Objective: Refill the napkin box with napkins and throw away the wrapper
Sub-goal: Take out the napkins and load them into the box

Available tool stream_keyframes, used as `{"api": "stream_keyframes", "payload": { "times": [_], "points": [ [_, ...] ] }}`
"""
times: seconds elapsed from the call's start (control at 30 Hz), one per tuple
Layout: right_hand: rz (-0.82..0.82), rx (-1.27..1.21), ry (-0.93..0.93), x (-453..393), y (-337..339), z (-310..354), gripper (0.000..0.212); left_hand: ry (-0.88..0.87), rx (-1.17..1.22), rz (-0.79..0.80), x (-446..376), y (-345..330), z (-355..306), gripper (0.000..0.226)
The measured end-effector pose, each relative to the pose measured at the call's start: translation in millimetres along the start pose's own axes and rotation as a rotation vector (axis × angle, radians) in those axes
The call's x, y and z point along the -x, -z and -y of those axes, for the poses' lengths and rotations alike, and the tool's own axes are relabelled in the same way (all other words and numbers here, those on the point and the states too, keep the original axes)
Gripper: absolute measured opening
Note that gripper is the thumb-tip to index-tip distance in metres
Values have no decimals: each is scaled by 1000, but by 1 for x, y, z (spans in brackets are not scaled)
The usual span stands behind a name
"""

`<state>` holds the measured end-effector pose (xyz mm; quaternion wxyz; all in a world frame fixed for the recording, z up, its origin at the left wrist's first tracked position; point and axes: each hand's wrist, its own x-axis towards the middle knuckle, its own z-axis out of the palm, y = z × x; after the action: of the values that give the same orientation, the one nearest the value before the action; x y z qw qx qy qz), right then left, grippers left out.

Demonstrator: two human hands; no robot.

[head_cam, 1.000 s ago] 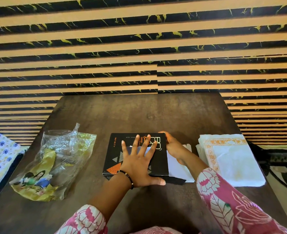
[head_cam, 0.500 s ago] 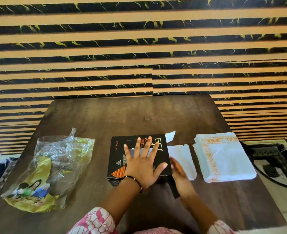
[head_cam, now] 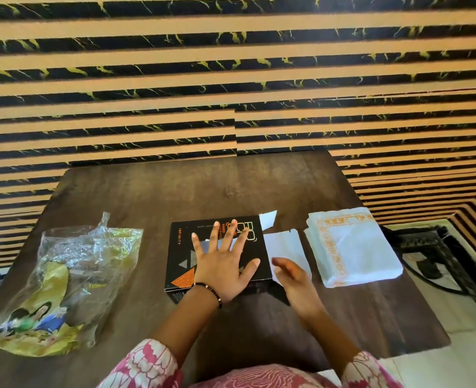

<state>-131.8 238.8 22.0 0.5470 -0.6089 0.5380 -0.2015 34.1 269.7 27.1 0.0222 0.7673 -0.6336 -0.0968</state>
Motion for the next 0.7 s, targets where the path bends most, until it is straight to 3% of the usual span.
{"api": "stream_keyframes", "payload": {
  "times": [0.1, 0.2, 0.27, 0.37, 0.53, 0.7],
  "points": [
    [-119, 129, 172, -3, 39, -2, 34, -14, 15, 5, -2, -1, 6, 80],
    [-224, 436, 200, -16, 91, -20, 60, -11, 67, 43, -3, 5, 8, 81],
    [-181, 779, 209, -28, 125, -46, 86, 27, 92, 45, -7, 10, 0, 76],
    [17, 1066, 252, -41, 153, -91, 105, 51, 103, -80, -16, 14, -24, 79],
    [-7, 1131, 317, -54, 167, -100, 95, -77, 261, -263, -29, 7, -81, 64],
    [-26, 1249, 439, -66, 172, -104, 90, -66, 566, -166, -21, -3, -129, 47]
  ]
}}
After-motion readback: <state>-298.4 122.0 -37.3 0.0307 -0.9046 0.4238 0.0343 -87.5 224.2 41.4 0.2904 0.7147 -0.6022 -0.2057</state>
